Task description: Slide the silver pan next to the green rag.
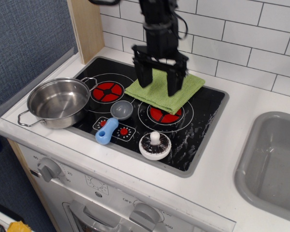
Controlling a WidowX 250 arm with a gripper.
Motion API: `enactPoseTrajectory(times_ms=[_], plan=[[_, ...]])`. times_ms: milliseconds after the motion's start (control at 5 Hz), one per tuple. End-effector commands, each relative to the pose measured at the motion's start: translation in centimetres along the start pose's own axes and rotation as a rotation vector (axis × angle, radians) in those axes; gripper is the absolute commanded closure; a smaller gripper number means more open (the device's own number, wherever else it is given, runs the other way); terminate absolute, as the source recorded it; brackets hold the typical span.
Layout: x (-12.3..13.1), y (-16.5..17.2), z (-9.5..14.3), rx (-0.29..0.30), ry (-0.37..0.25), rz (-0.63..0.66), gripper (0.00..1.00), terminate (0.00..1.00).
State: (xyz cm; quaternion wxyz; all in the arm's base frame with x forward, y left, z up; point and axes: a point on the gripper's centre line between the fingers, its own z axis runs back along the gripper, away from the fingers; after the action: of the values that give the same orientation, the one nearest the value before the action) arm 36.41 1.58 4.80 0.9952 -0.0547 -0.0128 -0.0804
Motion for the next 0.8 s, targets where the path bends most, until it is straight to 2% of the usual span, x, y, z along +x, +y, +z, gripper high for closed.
enactPoseTrajectory(times_ms=[0,200,600], plan=[[-6.1,3.5,5.3,0.133,-0.075,-0.055,0.00,0.00],[-8.6,6.5,4.5,0.198,-0.032,-0.055,0.00,0.00],[-9.0,9.2,0.9,0.217,0.025,-0.016,0.00,0.00]])
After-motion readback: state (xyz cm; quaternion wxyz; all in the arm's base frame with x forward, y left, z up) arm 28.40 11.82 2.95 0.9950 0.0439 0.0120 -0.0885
